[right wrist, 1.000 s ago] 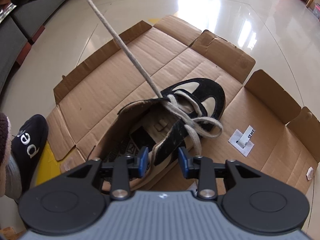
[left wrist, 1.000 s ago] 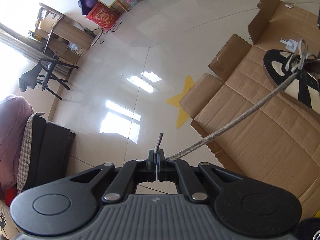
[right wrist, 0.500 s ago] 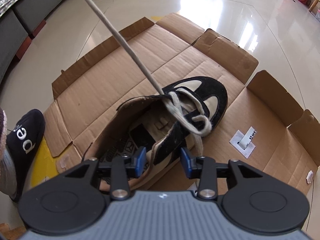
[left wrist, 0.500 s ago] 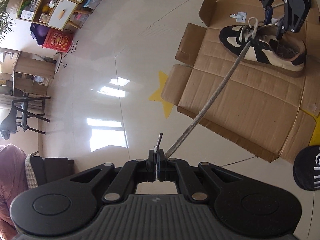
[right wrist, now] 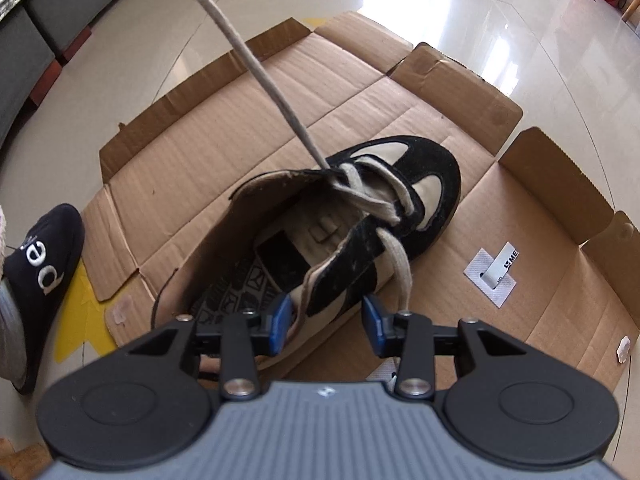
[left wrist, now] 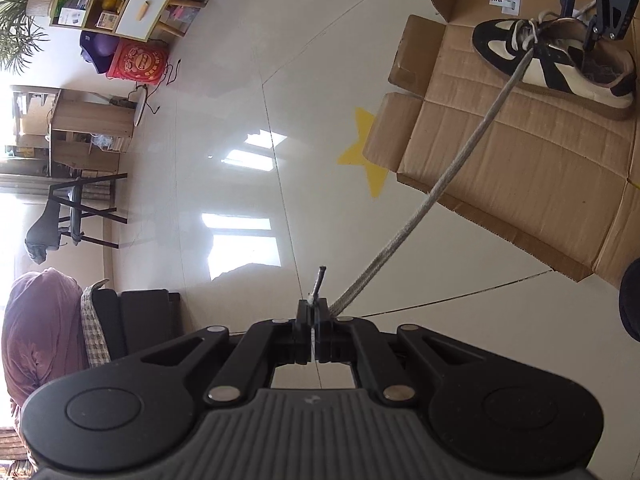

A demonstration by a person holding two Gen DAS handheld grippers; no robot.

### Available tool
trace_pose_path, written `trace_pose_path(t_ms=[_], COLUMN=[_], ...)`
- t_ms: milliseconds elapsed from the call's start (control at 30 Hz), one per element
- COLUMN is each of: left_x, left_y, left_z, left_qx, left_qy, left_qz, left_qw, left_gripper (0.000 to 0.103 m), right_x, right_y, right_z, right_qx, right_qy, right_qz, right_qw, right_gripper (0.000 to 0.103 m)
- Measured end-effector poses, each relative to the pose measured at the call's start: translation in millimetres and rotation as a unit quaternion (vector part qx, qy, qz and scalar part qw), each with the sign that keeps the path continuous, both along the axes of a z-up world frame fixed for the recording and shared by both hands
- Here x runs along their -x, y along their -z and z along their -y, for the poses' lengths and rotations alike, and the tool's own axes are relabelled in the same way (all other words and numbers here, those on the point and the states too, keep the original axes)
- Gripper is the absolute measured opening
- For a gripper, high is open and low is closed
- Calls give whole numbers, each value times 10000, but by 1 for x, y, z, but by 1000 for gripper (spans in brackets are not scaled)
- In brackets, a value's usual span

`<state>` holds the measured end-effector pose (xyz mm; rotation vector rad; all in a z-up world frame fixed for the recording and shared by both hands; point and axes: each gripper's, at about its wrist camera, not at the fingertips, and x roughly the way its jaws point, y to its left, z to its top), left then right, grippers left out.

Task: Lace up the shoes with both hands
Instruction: 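Pull the lace taut up and away from the sneaker with the left gripper, then lower the right gripper to the lace end lying on the cardboard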

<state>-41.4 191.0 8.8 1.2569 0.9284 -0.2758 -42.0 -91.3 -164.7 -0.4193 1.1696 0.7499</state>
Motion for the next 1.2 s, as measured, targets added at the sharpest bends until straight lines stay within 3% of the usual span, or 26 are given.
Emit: trace_pose_path(t_ms=[300, 467, 533, 600, 867, 933, 1067, 1200], left_x=[-6, -10, -12, -12, -7, -11, -14, -15], left_y=[14, 21, 27, 37, 76, 84, 91, 99], left_z=[-15, -4, 3, 13, 46, 51, 66, 85], left_qx=[91, 926, 1238, 1519, 2035, 2226, 2687, 3255], left_qy=[-548, -970, -1099, -1143, -1066, -1120, -1236, -1423], left_qz=[-267, -796, -996, -1170, -1487, -1553, -1561, -1542], left_qw=[9981, 9878, 9812, 9748, 9618, 9559, 9424, 9220], left_gripper=[0, 6, 14, 48, 58, 62, 79, 80], right_x=[-4, -4, -5, -6, -4, -2, 8, 10], right_y=[3, -6, -12, -16, -24, -24, -15, 0], right_z=[6, 16, 24, 32, 63, 71, 87, 111], right_qx=[-72, -324, -431, -516, -473, -405, -19, 310], right_qy=[204, 324, 440, 533, 769, 760, 528, 960], right_qz=[-129, -222, -286, -342, -435, -423, -428, -511], right_qw=[9997, 9987, 9977, 9967, 9950, 9954, 9977, 9936], right_gripper=[46, 48, 49, 53, 54, 54, 36, 33])
